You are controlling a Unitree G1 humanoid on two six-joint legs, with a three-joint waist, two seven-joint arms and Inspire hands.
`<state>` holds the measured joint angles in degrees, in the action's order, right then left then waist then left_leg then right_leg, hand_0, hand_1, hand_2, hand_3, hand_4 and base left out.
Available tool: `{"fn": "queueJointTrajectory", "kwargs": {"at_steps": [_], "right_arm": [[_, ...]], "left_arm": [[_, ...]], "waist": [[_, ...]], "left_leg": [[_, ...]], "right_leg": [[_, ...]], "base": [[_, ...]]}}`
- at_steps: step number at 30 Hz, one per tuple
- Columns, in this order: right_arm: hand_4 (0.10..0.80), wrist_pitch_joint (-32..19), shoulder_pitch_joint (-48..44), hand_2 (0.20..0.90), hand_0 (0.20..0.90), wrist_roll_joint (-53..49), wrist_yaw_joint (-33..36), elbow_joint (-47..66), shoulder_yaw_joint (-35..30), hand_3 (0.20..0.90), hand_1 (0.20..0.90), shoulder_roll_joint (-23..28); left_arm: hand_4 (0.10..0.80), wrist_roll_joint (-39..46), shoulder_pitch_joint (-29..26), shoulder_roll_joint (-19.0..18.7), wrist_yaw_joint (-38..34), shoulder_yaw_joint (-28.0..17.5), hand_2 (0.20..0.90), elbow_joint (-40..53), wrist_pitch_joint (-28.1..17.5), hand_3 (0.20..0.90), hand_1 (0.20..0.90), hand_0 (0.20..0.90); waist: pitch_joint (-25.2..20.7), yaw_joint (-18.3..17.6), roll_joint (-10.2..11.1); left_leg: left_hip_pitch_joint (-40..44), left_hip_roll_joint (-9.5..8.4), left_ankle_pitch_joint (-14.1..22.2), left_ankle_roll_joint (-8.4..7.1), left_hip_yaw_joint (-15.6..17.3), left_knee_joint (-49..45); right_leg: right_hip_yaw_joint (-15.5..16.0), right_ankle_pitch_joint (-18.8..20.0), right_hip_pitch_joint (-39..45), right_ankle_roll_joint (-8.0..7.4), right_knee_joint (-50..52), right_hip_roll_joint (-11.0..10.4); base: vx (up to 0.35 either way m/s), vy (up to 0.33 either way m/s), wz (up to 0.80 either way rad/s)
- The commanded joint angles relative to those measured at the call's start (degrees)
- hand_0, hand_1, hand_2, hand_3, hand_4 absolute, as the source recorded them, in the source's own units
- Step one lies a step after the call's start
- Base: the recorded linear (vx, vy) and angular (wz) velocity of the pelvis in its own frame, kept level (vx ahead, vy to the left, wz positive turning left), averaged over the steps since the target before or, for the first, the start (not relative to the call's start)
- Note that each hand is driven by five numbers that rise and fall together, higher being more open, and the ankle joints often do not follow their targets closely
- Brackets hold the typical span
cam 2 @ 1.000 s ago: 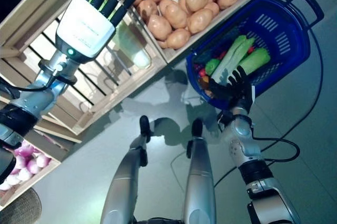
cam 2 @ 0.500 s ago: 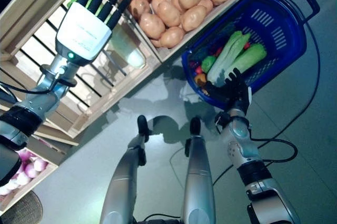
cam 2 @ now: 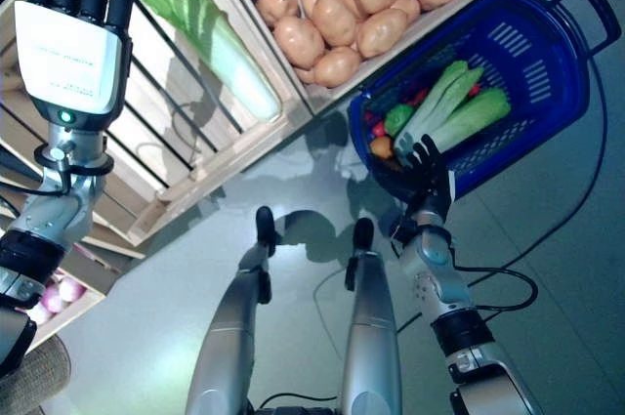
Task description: Put vegetables into the basket
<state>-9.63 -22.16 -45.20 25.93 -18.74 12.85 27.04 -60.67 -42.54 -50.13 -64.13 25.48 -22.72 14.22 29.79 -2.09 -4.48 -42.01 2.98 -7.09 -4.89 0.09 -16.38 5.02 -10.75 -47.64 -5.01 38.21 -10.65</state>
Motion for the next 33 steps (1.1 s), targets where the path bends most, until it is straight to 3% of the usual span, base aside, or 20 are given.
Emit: {"fn": "queueJointTrajectory", "kwargs": {"at_steps": [1,8,20,26,33], "right_arm": [[0.800,-6.7,0.6,0.900,0.900,2.9,1.1,7.2,-5.4,0.900,0.900,-0.5],[0.800,-6.5,1.3,0.900,0.900,1.3,-0.6,6.5,-5.9,0.900,0.900,1.1],[0.800,-5.5,-1.7,0.900,0.900,0.0,-2.0,4.3,-3.8,0.900,0.900,4.2],[0.800,-4.8,-2.9,0.900,0.900,0.0,-2.0,3.7,-3.2,0.900,0.900,4.7],[0.800,-3.9,-3.8,0.900,0.900,0.7,-0.7,4.5,-2.4,0.900,0.900,3.8]], "left_arm": [[0.800,-0.8,-2.2,-2.5,-10.6,-8.4,0.900,3.1,3.9,0.900,0.900,0.900],[0.800,0.8,-0.5,-4.5,-5.2,-5.6,0.900,-2.9,2.1,0.900,0.900,0.900],[0.800,0.3,-10.7,-6.5,3.3,6.4,0.900,-11.9,-1.6,0.900,0.900,0.900],[0.800,0.0,-15.3,-5.3,1.7,8.8,0.900,-14.1,-2.6,0.900,0.900,0.900],[0.800,0.5,-19.0,-3.8,-2.2,9.3,0.900,-14.8,0.3,0.900,0.900,0.900]], "waist": [[0.0,0.6,2.8],[0.0,0.0,2.9],[0.0,-1.8,2.5],[0.0,-2.5,2.6],[0.0,-3.0,3.1]], "left_leg": [[-1.2,-3.83,9.2,4.87,4.1,-9.6],[-1.2,-3.29,9.3,4.87,4.3,-10.7],[-1.6,-2.47,7.9,4.78,5.8,-9.8],[-2.3,-2.06,7.4,4.66,6.2,-9.8],[-3.0,-1.86,7.1,4.64,6.2,-9.4]], "right_leg": [[2.4,5.9,4.8,4.25,-8.6,3.2],[2.0,5.7,4.7,4.29,-7.5,3.1],[0.9,6.5,3.4,4.27,-7.6,3.5],[0.6,7.0,2.6,4.29,-7.6,3.5],[0.3,7.4,1.6,4.16,-7.9,3.8]], "base": [[-0.002,-0.014,0.08],[0.011,0.010,0.02],[0.012,0.051,0.00],[0.004,0.012,0.00],[0.000,0.000,0.00]]}}
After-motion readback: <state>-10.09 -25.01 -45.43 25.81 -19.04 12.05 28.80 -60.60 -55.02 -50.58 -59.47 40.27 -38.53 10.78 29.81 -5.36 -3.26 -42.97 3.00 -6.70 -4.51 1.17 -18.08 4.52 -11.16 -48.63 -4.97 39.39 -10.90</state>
